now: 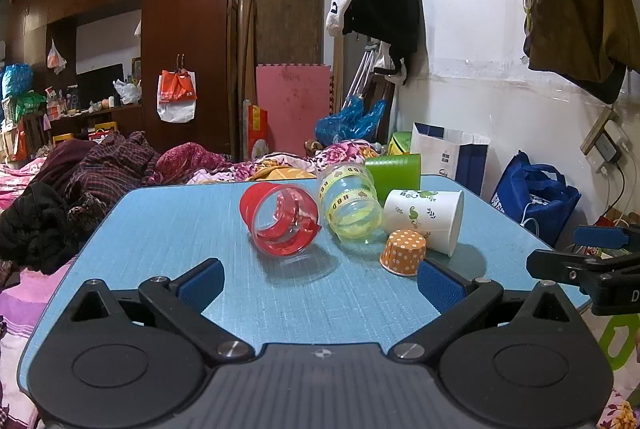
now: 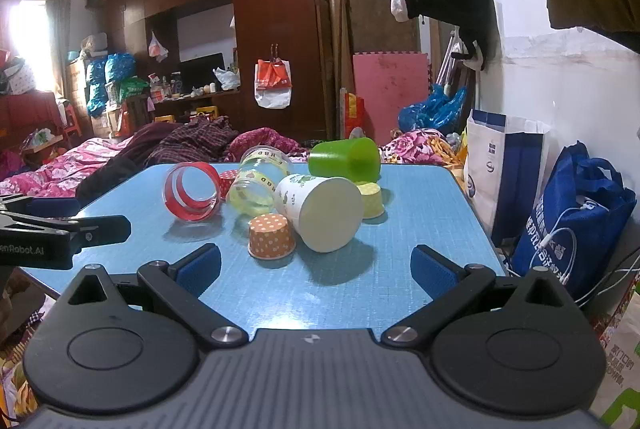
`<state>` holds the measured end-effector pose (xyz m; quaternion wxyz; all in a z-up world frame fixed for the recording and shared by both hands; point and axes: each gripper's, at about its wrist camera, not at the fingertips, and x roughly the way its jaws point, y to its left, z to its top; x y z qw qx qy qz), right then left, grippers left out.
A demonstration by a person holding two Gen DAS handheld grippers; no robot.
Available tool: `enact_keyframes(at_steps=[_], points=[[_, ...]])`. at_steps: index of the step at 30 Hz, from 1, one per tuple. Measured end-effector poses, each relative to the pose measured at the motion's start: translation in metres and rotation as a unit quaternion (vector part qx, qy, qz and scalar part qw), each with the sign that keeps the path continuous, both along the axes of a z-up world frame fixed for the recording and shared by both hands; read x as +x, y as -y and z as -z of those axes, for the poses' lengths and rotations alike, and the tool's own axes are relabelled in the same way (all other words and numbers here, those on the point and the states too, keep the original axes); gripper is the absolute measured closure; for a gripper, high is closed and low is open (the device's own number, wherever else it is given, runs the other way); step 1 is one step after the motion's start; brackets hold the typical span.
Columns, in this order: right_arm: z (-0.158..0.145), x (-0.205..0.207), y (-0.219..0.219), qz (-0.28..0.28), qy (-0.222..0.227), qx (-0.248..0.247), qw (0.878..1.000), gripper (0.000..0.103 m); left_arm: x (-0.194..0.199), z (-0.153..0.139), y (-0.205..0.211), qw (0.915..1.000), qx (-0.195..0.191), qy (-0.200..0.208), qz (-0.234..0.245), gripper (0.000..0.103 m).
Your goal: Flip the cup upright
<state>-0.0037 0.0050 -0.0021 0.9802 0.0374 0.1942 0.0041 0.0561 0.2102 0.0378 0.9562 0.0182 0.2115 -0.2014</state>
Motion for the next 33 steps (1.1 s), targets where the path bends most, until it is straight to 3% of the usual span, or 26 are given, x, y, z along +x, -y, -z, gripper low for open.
enact_keyframes(at_steps=[27, 33], points=[[0.001, -0.001, 0.000, -0.001, -0.001, 0.001, 1.000, 0.001, 0.004, 0.004, 0.003, 1.0000, 0.004, -0.008, 0.000, 0.000], [0.004, 0.002, 0.001, 0.000, -0.006, 0.004, 1.000, 0.001, 0.011, -0.001, 0.000, 0.9996, -0.022, 0.010, 0.018, 0.000]])
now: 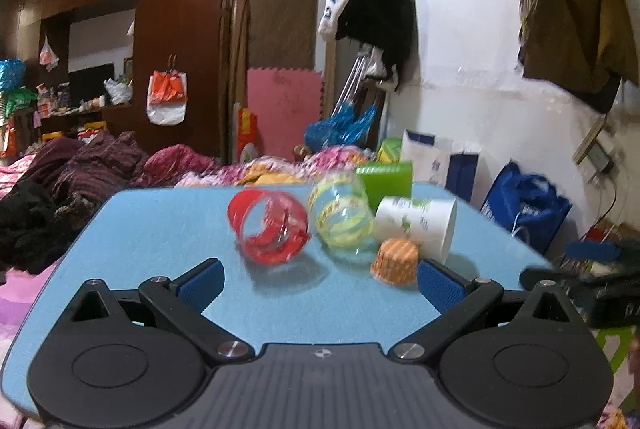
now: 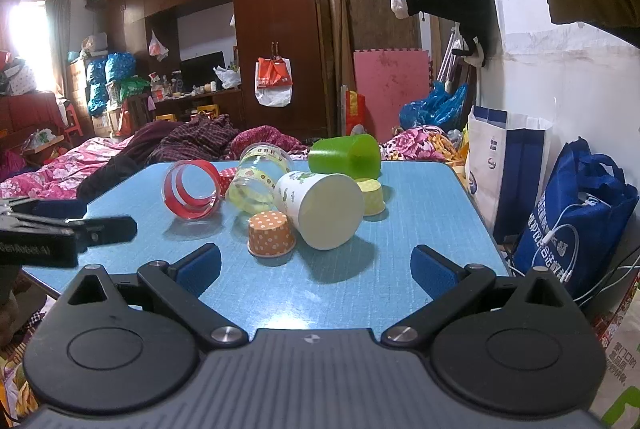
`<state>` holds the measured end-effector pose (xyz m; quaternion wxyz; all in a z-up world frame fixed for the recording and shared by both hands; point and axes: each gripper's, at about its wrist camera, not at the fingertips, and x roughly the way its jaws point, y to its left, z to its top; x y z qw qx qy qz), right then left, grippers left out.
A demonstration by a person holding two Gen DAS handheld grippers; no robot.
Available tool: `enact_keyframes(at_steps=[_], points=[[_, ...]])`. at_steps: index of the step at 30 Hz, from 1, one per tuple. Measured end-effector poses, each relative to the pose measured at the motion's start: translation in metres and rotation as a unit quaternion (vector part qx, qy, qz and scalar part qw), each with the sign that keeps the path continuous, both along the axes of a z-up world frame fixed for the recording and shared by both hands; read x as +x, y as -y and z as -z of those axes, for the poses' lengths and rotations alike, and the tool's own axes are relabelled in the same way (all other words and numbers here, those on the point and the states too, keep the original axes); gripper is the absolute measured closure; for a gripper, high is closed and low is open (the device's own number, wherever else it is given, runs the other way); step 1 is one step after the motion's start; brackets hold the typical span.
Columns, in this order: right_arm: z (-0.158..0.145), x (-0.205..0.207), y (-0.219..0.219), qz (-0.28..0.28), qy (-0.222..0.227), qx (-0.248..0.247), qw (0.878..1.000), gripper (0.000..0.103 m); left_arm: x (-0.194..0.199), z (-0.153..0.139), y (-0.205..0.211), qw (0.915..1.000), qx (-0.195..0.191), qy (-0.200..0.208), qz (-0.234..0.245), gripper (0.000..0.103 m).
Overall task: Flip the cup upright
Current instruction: 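Move the left tool to the white paper cup and close on its body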
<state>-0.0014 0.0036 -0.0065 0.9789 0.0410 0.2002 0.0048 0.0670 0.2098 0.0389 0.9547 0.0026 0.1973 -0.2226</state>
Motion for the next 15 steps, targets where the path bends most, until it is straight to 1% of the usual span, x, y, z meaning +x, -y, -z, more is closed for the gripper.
enact_keyframes(at_steps=[2, 3, 6, 8, 9, 10, 12, 13, 15], points=[[0.002, 0.003, 0.004, 0.003, -0.004, 0.008, 1.000, 0.001, 0.008, -0.006, 0.002, 0.9998, 0.003, 0.016, 0.005, 0.000], [0.004, 0.004, 0.007, 0.006, -0.005, 0.013, 1.000, 0.001, 0.013, -0.009, 0.005, 0.9997, 0.012, 0.020, 0.008, 0.000], [0.010, 0.009, 0.016, 0.014, -0.010, 0.021, 1.000, 0.001, 0.033, -0.013, 0.022, 0.9971, 0.066, 0.025, 0.027, 0.000], [0.013, 0.012, 0.022, 0.019, -0.010, 0.024, 0.999, 0.001, 0.047, -0.013, 0.036, 0.9928, 0.099, 0.014, 0.066, 0.000], [0.015, 0.013, 0.023, 0.019, -0.003, 0.025, 1.000, 0.001, 0.050, -0.014, 0.040, 0.9910, 0.102, 0.013, 0.085, 0.000], [0.016, 0.015, 0.024, 0.020, -0.001, 0.025, 0.999, 0.001, 0.055, -0.016, 0.046, 0.9875, 0.109, 0.010, 0.113, 0.000], [0.018, 0.021, 0.026, 0.022, -0.012, 0.024, 0.999, 0.001, 0.065, -0.020, 0.056, 0.9798, 0.124, 0.002, 0.156, 0.000], [0.019, 0.024, 0.028, 0.018, -0.018, 0.025, 0.999, 0.001, 0.072, -0.024, 0.063, 0.9723, 0.136, -0.002, 0.190, 0.000], [0.018, 0.030, 0.032, 0.004, -0.032, 0.033, 0.999, 0.001, 0.084, -0.029, 0.075, 0.9535, 0.169, -0.004, 0.250, 0.000]])
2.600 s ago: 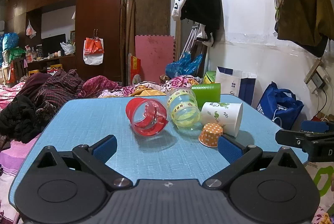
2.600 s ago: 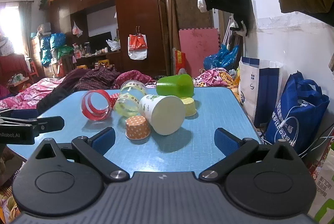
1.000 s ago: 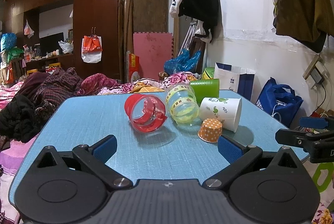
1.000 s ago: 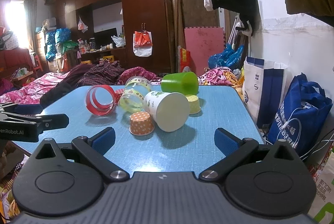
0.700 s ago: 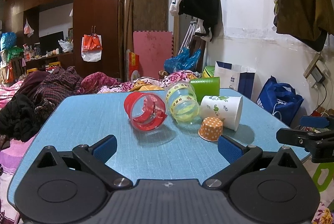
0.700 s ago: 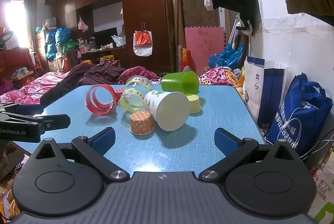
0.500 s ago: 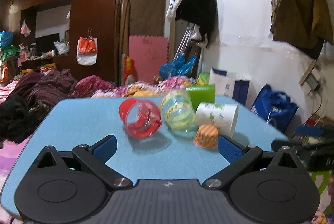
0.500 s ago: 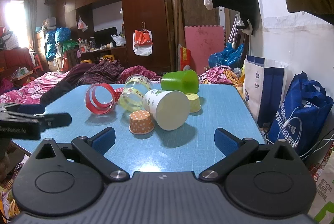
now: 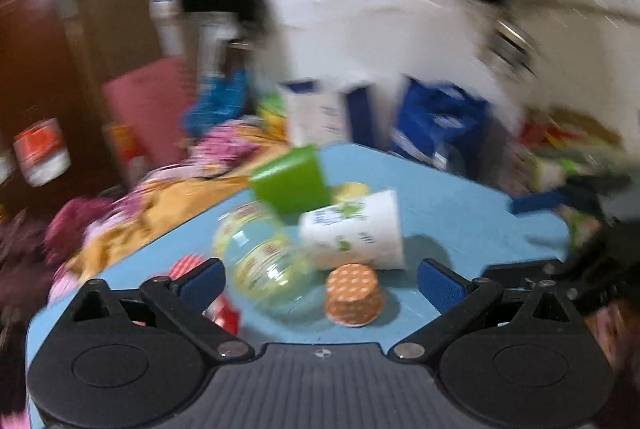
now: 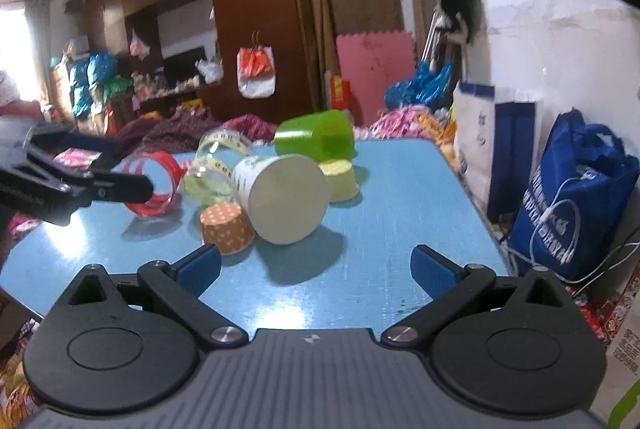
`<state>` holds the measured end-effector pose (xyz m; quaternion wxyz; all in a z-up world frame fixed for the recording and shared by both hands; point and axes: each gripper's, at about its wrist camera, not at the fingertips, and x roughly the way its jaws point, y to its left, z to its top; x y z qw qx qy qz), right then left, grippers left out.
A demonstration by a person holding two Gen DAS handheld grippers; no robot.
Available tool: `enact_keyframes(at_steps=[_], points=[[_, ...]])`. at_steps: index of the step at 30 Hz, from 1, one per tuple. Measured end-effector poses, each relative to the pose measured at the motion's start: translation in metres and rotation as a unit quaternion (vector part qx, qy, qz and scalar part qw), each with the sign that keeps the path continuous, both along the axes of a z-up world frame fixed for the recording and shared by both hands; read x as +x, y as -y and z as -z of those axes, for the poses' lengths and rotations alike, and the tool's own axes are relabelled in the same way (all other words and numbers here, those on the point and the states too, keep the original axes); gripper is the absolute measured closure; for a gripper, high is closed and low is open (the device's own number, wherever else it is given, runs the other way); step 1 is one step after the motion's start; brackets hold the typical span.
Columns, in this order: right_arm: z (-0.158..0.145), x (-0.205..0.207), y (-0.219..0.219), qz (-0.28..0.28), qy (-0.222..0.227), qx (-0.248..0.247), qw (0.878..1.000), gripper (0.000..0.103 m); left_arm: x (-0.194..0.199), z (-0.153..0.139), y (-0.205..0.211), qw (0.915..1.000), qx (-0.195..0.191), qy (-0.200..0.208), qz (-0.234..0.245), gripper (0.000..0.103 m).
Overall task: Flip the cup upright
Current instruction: 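Move the left tool to the white paper cup and close on its body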
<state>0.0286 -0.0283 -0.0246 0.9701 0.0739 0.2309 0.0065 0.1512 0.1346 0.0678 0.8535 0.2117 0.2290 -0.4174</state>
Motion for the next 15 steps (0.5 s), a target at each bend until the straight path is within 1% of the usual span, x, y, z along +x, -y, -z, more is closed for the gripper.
enact_keyframes(at_steps=[1, 3, 4, 5, 6, 7, 8, 10, 12, 15], points=[[-0.001, 0.003, 0.004, -0.007, -0.007, 0.008, 1.000, 0.001, 0.005, -0.002, 0.004, 0.9996, 0.015, 0.003, 0.023, 0.001], [-0.002, 0.009, 0.011, -0.021, -0.022, 0.025, 0.999, 0.001, 0.013, -0.004, 0.012, 0.9958, 0.048, 0.008, 0.078, 0.004], [-0.002, 0.012, 0.014, -0.029, -0.031, 0.033, 0.999, 0.001, 0.018, -0.006, 0.015, 0.9916, 0.068, 0.006, 0.110, 0.005], [-0.002, 0.015, 0.018, -0.037, -0.042, 0.044, 0.997, 0.001, 0.024, -0.006, 0.019, 0.9879, 0.081, 0.005, 0.132, 0.006], [-0.001, 0.018, 0.022, -0.040, -0.049, 0.055, 0.996, 0.001, 0.030, -0.008, 0.023, 0.9818, 0.099, 0.002, 0.162, 0.006], [-0.001, 0.020, 0.026, -0.041, -0.056, 0.066, 0.995, 0.001, 0.036, -0.008, 0.027, 0.9773, 0.111, 0.003, 0.181, 0.007], [-0.001, 0.023, 0.029, -0.042, -0.062, 0.073, 0.994, 0.001, 0.040, -0.010, 0.030, 0.9737, 0.120, 0.005, 0.193, 0.010], [-0.002, 0.026, 0.033, -0.039, -0.068, 0.081, 0.994, 0.001, 0.051, -0.013, 0.041, 0.9623, 0.140, 0.001, 0.233, 0.012], [-0.004, 0.027, 0.036, -0.032, -0.073, 0.081, 0.994, 0.001, 0.057, -0.015, 0.051, 0.9484, 0.163, -0.002, 0.272, 0.016], [-0.009, 0.029, 0.038, -0.022, -0.079, 0.076, 0.994, 0.001, 0.052, -0.011, 0.065, 0.9154, 0.214, 0.022, 0.340, 0.017]])
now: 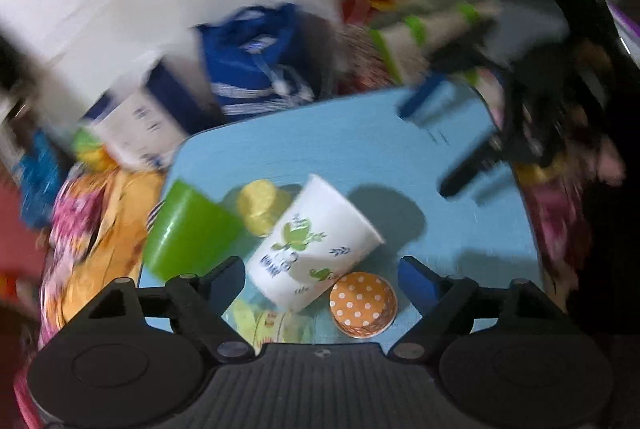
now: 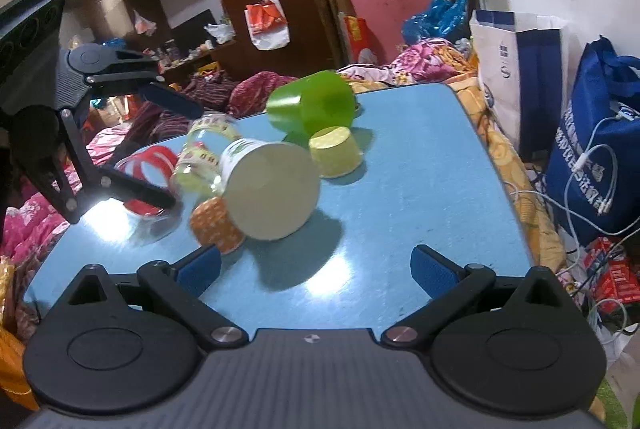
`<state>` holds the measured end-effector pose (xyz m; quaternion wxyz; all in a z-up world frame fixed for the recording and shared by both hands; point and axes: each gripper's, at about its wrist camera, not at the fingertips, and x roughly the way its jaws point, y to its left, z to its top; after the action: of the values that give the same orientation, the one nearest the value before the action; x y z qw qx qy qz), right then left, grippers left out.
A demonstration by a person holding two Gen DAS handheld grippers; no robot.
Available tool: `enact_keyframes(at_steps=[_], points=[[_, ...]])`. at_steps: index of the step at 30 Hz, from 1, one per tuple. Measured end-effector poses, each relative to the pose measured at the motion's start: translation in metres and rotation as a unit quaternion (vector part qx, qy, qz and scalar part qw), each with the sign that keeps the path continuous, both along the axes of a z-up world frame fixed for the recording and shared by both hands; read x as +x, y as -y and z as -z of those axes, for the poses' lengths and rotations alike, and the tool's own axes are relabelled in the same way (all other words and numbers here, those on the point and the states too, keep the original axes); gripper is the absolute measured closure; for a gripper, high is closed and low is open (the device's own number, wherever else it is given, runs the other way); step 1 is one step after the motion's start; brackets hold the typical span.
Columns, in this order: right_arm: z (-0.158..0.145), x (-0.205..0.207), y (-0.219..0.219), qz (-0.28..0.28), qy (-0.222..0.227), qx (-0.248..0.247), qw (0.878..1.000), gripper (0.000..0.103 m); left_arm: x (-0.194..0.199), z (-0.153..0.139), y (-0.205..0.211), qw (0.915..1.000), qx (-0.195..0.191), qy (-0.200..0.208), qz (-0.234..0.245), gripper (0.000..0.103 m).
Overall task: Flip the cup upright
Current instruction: 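Move the left tool to the white paper cup and close on its body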
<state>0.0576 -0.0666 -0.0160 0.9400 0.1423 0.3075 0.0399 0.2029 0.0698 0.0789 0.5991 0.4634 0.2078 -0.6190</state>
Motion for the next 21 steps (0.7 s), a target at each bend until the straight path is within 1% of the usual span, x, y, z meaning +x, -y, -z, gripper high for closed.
enact_keyframes(at_steps=[2, 4, 7, 8, 9, 13, 15, 17, 21], points=[[-0.003, 0.001, 0.000, 0.002, -0.004, -0.006, 1.000, 0.001, 0.000, 0.003, 0.010, 0.9988, 0.028, 0.011, 0.039, 0.018], [-0.003, 0.003, -0.001, 0.005, -0.005, -0.012, 1.000, 0.001, 0.002, 0.005, 0.021, 0.9970, 0.046, 0.021, 0.058, 0.018], [-0.005, 0.006, -0.002, 0.003, -0.007, -0.018, 1.000, 0.001, 0.005, 0.009, 0.034, 0.9933, 0.074, 0.022, 0.086, 0.018], [-0.005, 0.007, -0.001, 0.001, -0.008, -0.020, 1.000, 0.001, 0.006, 0.010, 0.036, 0.9918, 0.081, 0.026, 0.095, 0.020], [-0.005, 0.008, -0.001, 0.000, -0.009, -0.022, 1.000, 0.001, 0.005, 0.011, 0.040, 0.9910, 0.085, 0.029, 0.099, 0.024], [-0.005, 0.009, -0.002, -0.010, -0.015, -0.026, 1.000, 0.001, 0.006, 0.019, 0.051, 0.9869, 0.111, 0.034, 0.112, 0.025], [-0.005, 0.010, -0.002, -0.013, -0.014, -0.024, 1.000, 0.001, 0.007, 0.025, 0.056, 0.9851, 0.123, 0.035, 0.115, 0.027], [-0.003, 0.011, 0.000, -0.017, -0.014, -0.018, 1.000, 0.001, 0.005, 0.030, 0.059, 0.9831, 0.131, 0.047, 0.119, 0.027], [-0.001, 0.007, 0.003, -0.020, -0.009, -0.011, 1.000, 0.001, 0.003, 0.032, 0.069, 0.9824, 0.137, 0.052, 0.115, 0.029]])
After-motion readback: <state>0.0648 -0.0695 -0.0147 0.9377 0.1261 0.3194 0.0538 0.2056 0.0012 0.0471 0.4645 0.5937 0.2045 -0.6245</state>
